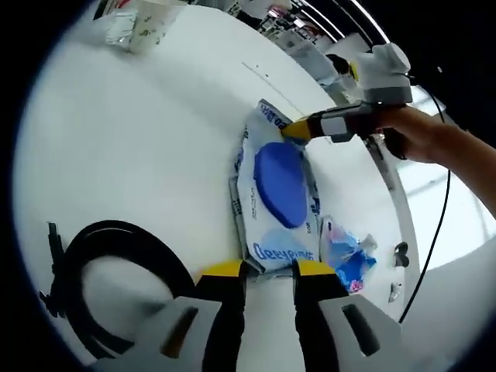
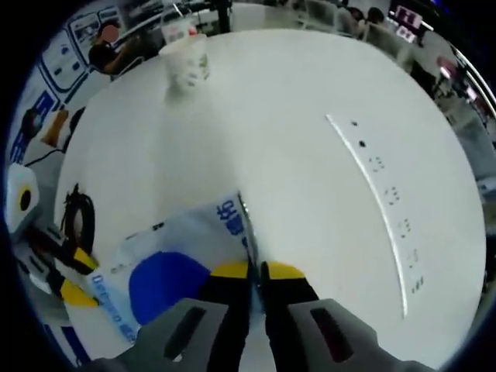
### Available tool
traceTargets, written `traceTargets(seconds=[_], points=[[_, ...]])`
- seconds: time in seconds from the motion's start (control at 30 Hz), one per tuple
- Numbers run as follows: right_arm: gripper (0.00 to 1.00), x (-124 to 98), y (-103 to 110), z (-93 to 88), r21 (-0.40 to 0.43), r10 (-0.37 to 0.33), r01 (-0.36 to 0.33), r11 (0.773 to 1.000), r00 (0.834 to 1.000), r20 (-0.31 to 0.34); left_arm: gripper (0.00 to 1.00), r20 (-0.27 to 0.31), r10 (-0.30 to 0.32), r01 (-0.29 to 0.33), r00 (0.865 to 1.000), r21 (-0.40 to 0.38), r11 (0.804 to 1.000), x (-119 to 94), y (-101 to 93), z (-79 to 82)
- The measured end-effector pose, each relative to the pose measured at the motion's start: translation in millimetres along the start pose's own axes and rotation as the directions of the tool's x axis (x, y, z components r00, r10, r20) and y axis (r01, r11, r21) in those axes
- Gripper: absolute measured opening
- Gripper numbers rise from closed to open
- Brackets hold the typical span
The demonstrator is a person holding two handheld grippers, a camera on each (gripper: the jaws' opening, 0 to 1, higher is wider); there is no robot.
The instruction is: Arrange the tabletop items into an orderly group along one side of the table until the central work area is clear of visible clutter.
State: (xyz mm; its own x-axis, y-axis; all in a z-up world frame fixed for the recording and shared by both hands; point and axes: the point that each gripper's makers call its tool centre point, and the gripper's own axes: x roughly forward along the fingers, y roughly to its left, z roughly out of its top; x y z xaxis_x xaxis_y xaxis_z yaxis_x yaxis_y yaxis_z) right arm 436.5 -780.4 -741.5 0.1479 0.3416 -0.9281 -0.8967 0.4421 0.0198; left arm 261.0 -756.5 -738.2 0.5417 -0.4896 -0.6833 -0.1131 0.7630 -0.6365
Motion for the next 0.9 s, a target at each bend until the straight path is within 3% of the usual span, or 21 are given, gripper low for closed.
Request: traceTargets(seconds=[0.43, 0.83, 0.9], points=[[0.0, -7, 1, -9.5, 0.04, -0.022, 0.022, 0.999, 1.0, 0.009, 0.18, 0.001, 0.037, -0.037, 0.999, 0.021, 0.999, -4, 5.3, 0.0], [0.0, -22, -4, -19.6, 0.159, -0.045, 0.042, 0.986, 0.999, 0.018, 0.15, 0.054, 0.045, -0.047, 0.998, 0.036, 0.998, -16, 4.5, 25.4], [0.0, -24, -5, -22.9, 0.177, -0.047, 0.044, 0.983, 0.999, 0.015, 0.09, 0.063, 0.041, -0.044, 0.997, 0.04, 0.998, -18, 4.1, 29.9]])
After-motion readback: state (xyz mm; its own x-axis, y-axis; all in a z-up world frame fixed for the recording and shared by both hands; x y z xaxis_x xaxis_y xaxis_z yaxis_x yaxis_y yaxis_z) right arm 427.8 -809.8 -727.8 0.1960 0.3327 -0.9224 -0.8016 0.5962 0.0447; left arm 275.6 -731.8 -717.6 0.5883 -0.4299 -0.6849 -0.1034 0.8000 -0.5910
